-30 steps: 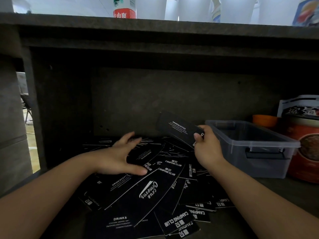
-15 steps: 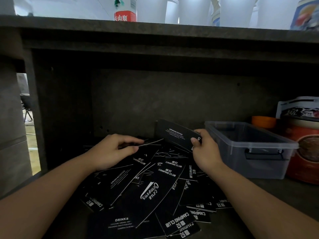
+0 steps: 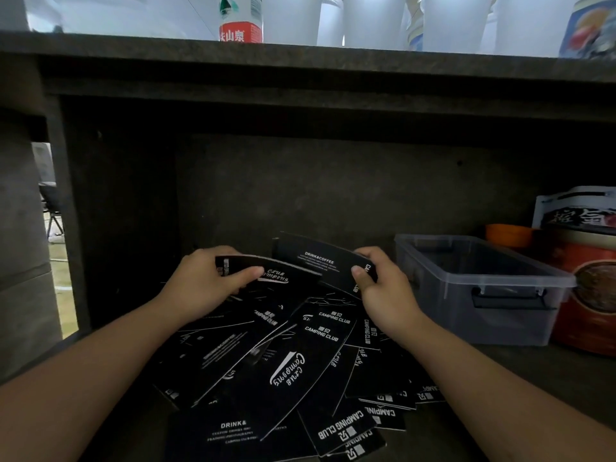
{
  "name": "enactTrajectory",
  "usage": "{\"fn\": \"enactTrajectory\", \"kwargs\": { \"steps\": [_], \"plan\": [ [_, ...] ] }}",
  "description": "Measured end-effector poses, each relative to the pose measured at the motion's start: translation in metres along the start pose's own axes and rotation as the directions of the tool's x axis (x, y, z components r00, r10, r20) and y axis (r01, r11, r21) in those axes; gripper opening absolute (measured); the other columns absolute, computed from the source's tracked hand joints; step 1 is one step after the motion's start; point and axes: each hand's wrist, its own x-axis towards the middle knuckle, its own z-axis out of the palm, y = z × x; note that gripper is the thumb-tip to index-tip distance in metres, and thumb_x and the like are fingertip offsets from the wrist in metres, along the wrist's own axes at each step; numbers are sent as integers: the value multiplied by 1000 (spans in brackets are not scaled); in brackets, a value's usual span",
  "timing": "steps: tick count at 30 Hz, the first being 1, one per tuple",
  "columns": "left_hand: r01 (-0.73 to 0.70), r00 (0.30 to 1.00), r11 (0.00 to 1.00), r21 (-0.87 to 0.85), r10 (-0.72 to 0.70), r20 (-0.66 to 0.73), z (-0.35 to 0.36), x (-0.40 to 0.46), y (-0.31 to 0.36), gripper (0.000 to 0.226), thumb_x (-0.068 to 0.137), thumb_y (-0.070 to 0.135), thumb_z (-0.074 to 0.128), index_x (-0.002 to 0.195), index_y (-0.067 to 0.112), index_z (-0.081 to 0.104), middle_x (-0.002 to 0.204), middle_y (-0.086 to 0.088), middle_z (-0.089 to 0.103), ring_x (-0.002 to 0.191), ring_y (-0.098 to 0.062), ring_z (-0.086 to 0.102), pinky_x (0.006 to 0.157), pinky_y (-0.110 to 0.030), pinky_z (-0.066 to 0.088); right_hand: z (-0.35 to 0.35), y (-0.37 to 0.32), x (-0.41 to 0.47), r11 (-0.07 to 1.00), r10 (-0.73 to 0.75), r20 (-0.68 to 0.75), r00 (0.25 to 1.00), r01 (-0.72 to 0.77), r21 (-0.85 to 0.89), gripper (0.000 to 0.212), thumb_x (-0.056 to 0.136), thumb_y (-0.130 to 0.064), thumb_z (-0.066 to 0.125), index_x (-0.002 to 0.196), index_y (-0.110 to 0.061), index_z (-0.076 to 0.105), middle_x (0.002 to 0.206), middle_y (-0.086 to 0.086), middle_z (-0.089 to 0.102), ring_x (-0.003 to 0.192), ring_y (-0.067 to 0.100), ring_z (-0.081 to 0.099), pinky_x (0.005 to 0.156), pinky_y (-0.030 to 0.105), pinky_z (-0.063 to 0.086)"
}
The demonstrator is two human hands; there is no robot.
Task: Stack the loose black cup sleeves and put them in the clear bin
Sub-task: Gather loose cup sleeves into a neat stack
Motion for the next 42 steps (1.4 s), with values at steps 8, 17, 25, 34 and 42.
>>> {"fn": "enactTrajectory", "kwargs": {
  "steps": [8,17,25,34,42],
  "plan": [
    [-12,986,999,46,4,169,20,-8,6,56,73,68,57,117,34,65,105,20,69,98,5,61,95,-25,49,11,1,-4,998,-56,210,976,47,46,14,100,-28,44,104,-31,58,92,-9,64,80,-5,58,69,20,46],
    [-294,926,954,56,270,265,29,-5,2,67,83,53,65,142,42,37,131,14,47,122,3,45,110,-28,38,11,3,-5,977,-149,237,960,180,-116,46,86,-22,69,124,-35,46,106,-17,59,89,-1,59,79,16,48],
    [-309,920,949,61,282,270,27,-5,3,43,85,27,73,120,38,51,115,19,48,110,7,48,97,-15,39,10,1,-5,948,-146,278,950,214,-235,30,88,-28,67,115,-28,55,102,-14,62,91,1,59,76,11,44],
    [-224,968,974,-36,227,110,10,-4,9,36,97,30,54,132,22,54,117,6,56,100,8,53,86,-2,39,12,1,-6,971,-60,268,962,118,-208,20,88,-25,67,106,-24,58,99,-8,65,90,5,60,72,11,43],
    [163,771,945,284,-302,560,-60,3,-17,102,21,88,72,110,41,57,115,12,61,107,-5,59,98,-25,46,15,-4,-9,962,-42,228,973,100,-252,21,89,-24,66,108,-23,58,94,-10,63,82,0,56,63,3,38]
  ]
}}
